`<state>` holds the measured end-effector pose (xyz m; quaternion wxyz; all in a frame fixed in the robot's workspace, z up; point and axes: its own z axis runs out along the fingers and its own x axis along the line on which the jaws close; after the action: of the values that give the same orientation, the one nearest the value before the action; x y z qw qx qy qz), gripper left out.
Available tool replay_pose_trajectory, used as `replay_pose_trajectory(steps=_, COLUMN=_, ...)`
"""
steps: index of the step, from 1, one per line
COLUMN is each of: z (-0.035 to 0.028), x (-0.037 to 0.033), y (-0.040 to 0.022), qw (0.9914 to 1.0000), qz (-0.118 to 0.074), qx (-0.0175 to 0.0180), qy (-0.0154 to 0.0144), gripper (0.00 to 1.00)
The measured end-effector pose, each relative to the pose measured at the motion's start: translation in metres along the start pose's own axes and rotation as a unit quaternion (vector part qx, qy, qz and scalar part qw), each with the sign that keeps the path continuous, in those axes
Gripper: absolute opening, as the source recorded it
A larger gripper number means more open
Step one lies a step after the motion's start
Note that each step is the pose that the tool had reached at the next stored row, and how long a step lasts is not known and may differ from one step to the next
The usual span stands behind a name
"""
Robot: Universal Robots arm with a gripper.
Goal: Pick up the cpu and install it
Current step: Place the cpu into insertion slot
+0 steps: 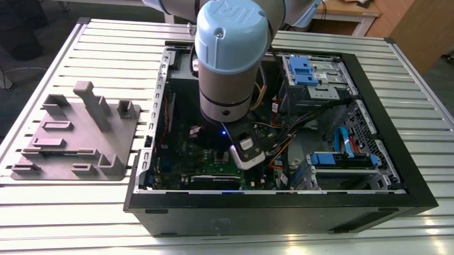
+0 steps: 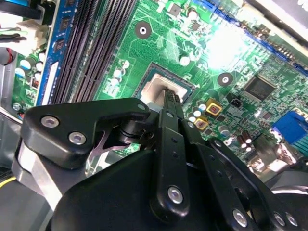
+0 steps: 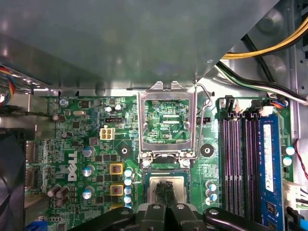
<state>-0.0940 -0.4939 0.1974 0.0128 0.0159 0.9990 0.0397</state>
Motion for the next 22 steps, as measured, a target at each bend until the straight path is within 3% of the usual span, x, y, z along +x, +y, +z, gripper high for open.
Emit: replay_pose_trajectory(steps=22, z=0.0044, x=0.0002, y=-0.0004, qw=1.0, qz=0.0, qx=0.0, qy=0.0, gripper=0.11)
